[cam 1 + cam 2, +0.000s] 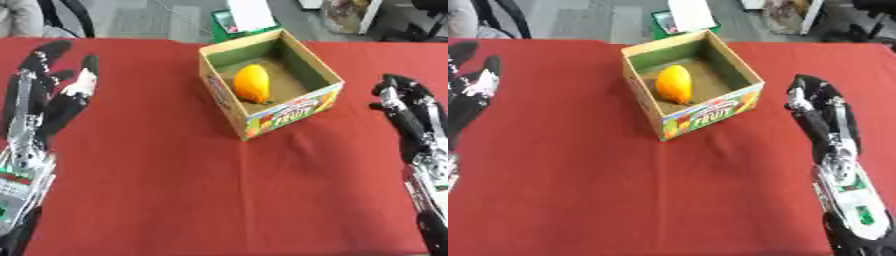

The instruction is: Pick up objects on the table and place them in the box.

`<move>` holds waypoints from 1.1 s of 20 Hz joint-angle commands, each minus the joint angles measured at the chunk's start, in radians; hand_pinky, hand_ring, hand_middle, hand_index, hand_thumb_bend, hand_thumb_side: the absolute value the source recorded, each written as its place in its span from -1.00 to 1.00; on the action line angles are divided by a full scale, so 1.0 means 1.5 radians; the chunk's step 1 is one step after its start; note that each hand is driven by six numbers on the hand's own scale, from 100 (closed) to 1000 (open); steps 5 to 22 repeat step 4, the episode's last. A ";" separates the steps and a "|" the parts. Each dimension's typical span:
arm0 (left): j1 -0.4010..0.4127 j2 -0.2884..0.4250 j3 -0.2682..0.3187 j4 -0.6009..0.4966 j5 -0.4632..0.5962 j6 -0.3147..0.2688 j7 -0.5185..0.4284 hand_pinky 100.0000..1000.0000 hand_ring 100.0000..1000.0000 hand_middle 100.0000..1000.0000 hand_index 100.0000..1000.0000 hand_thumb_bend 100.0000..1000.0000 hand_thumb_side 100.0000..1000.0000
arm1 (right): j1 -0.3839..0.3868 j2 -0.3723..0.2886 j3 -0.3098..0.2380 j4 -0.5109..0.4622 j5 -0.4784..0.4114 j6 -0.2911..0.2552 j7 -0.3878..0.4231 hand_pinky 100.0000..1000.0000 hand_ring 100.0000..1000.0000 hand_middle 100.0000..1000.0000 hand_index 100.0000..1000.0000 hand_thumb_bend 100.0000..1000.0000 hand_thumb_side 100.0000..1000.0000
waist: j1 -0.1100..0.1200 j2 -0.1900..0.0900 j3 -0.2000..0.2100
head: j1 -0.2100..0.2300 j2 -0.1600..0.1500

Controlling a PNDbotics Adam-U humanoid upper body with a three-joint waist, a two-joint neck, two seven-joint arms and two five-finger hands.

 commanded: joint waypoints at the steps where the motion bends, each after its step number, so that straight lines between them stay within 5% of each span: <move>1: 0.003 -0.006 0.012 0.003 0.008 -0.008 0.011 0.55 0.85 0.57 0.49 -0.44 -0.44 | -0.005 -0.008 -0.007 -0.016 -0.003 0.000 -0.005 0.18 0.39 0.14 0.42 -1.00 -0.34 | 0.000 -0.007 0.002 | 0.005 0.005; 22: 0.007 -0.016 0.010 0.017 0.010 -0.013 0.014 0.55 0.85 0.57 0.48 -0.45 -0.44 | -0.003 -0.007 -0.008 -0.015 -0.003 0.000 -0.006 0.18 0.39 0.14 0.42 -1.00 -0.34 | -0.001 -0.007 0.002 | 0.008 0.008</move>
